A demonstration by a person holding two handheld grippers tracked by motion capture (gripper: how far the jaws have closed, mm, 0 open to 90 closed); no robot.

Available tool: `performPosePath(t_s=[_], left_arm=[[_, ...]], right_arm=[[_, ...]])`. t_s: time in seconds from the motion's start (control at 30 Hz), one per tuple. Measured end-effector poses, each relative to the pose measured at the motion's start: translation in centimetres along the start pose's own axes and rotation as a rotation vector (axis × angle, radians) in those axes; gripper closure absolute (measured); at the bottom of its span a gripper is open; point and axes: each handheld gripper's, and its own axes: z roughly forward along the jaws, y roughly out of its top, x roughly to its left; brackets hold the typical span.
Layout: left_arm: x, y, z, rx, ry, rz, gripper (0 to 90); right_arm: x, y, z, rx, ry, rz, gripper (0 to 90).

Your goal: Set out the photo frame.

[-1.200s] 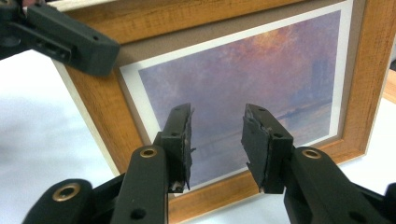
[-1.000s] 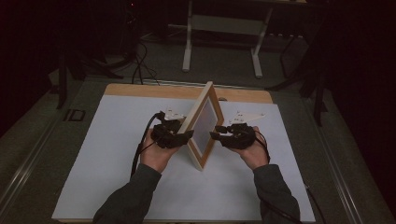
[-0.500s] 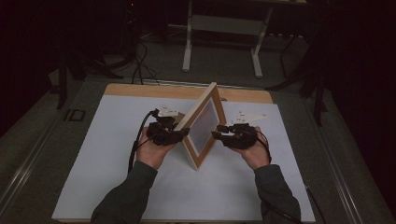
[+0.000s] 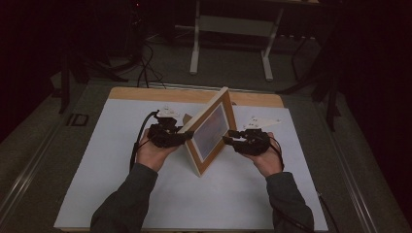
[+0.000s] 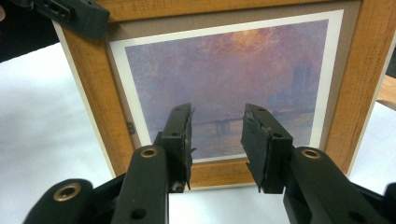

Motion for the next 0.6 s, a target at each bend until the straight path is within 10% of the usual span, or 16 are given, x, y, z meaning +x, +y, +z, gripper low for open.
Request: performPosePath(t_s=[0.6], left_arm=[[2.4, -0.1, -1.0, 0.026, -0.130, 0.103, 68.4]], right_arm=[[-0.2, 0.1, -0.3, -0.019, -0.019, 0.016, 62.3]])
